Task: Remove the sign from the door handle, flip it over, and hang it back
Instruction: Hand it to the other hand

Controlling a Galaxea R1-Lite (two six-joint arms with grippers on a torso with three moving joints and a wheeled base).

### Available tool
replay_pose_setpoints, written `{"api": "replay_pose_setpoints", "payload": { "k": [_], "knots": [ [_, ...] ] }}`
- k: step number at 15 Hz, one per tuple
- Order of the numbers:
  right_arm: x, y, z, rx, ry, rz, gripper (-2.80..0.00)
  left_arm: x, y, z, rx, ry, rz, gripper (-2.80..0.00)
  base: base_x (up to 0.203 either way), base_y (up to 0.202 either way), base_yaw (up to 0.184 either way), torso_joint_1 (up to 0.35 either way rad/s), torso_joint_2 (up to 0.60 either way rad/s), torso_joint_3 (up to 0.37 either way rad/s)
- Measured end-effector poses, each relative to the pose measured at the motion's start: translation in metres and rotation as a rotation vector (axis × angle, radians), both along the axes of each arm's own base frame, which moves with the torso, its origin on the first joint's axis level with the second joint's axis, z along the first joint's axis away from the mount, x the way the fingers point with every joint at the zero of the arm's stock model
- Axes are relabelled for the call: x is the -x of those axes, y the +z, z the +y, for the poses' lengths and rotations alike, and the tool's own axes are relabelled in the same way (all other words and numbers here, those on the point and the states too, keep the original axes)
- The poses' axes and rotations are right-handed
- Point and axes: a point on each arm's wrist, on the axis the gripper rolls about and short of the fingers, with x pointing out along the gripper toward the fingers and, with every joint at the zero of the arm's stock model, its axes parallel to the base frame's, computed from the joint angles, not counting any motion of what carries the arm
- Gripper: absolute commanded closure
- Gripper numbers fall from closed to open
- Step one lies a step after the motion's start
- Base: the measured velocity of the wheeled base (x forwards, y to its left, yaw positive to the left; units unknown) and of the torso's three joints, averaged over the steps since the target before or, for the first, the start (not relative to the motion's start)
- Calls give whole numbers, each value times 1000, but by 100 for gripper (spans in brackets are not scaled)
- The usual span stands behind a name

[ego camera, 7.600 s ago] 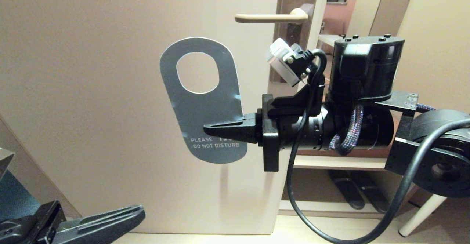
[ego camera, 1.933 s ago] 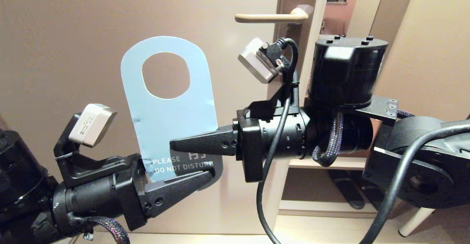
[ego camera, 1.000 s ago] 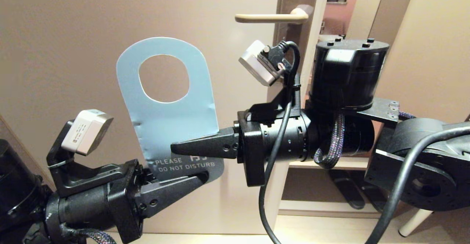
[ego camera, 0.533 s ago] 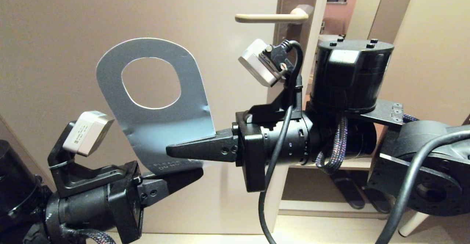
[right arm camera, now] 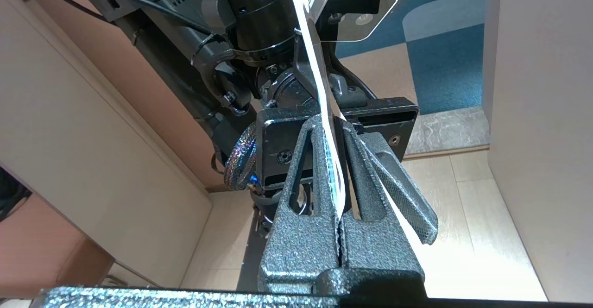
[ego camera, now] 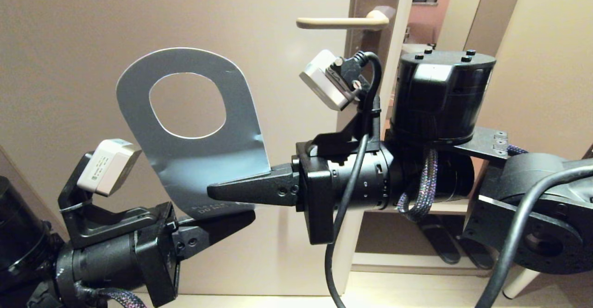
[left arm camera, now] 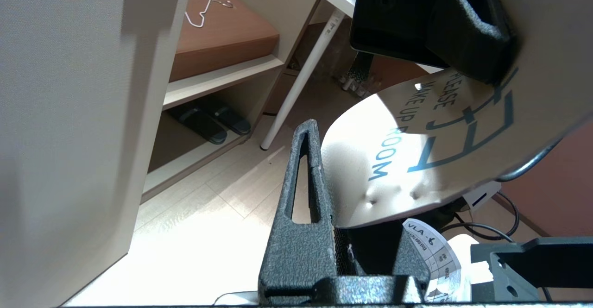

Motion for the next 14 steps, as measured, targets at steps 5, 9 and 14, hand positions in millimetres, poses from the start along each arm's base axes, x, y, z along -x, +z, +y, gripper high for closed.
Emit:
{"api": "replay_pose_setpoints", "payload": {
  "k": [5, 9, 14],
  "knots": [
    [-1, -2, 1, 6, -1, 4, 0, 4, -4, 3, -6, -1, 8, 0, 0, 0, 0, 0, 0, 0],
    [-3, -3, 3, 9, -4, 7, 0, 13, -11, 6, -16, -16, 25, 0, 0, 0, 0, 0, 0, 0],
    [-5, -6, 5, 14, -9, 12, 0, 24, -20, 12, -31, -24, 45, 0, 0, 0, 0, 0, 0, 0]
  ]
}}
